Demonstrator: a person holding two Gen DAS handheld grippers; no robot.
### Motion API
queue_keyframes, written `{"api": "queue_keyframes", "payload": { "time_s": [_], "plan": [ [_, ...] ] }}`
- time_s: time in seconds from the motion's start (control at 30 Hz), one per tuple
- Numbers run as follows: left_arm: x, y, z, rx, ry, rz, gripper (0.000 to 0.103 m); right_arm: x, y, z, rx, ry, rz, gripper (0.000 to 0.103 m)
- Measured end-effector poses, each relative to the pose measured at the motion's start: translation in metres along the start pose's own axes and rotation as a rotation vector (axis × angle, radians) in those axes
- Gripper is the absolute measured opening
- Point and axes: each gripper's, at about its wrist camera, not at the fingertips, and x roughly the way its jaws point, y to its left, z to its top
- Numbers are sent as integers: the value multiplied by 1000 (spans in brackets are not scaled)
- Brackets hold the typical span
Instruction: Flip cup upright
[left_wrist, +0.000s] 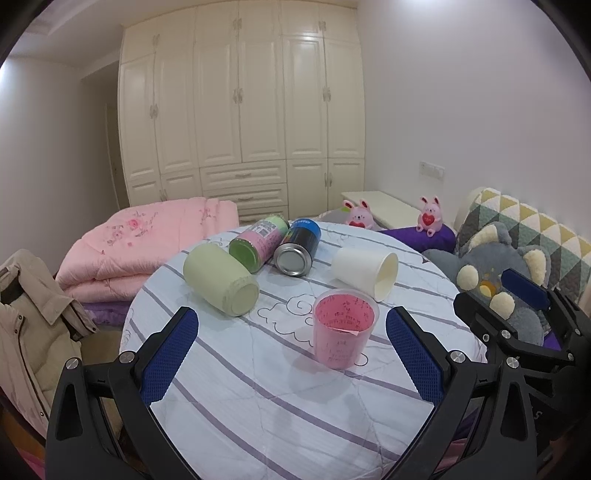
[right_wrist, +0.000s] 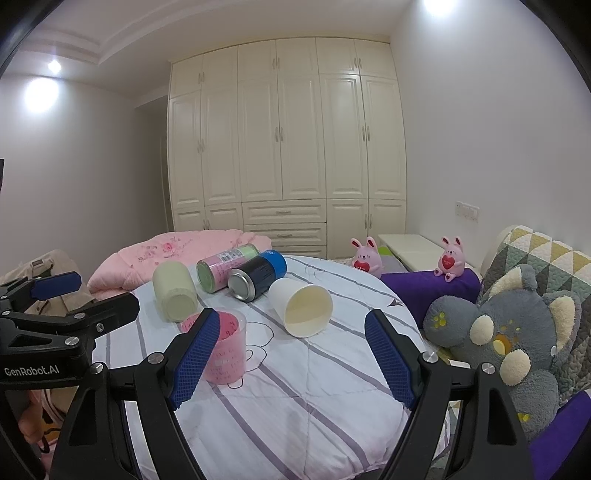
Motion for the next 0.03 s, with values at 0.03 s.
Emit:
{"api": "queue_keyframes", "payload": {
  "time_s": [0.03],
  "plan": [
    [1, 0, 0, -1, 4, -3, 103, 0, 1, 0, -2, 1, -2, 82]
  ]
}}
